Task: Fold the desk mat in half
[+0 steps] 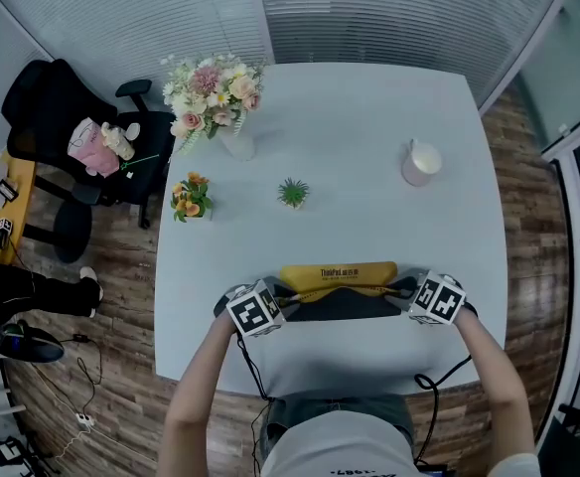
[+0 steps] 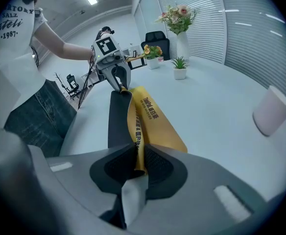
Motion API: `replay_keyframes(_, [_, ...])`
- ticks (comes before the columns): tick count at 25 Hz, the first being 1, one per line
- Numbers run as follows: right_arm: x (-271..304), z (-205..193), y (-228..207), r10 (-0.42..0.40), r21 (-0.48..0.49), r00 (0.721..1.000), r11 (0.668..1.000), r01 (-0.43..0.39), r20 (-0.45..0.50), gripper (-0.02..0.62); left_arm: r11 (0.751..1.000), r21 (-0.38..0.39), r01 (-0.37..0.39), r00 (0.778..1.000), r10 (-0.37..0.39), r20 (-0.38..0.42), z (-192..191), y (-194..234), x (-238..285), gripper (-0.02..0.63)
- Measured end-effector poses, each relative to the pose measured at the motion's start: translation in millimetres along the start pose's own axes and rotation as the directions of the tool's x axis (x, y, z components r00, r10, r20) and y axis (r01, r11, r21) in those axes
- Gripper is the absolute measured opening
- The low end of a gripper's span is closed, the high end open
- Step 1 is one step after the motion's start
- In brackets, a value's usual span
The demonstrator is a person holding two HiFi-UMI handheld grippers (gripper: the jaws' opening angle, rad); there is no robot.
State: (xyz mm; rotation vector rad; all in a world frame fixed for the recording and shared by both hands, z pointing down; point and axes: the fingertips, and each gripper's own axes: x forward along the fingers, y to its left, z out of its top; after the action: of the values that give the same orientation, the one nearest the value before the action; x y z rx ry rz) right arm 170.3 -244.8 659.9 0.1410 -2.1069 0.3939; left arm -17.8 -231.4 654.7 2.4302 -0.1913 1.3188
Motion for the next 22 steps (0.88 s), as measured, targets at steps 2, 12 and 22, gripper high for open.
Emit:
replay_keyframes(2, [1,0,-3,-0.007,0.001,1.000,1.000,0.007,0.000,0.083,1.000,-0.001,-0.012,1.000,0.012,-0.002,0,4,1,0.080])
replay_keyframes(12, [5,8,-22,-0.070,0.017,0.997,0.997,0.070,0.016,0.087,0.997,-0.020,-0.068,0.998,0.068,0.006,4,24,4,0.095])
replay_keyframes(22, [4,8,-50,-0.265,-0.049,0.964,0.963,0.263,-0.023,0.209,0.978,-0.055,-0.203,0.979,0.203,-0.003,7,53,5,0.127])
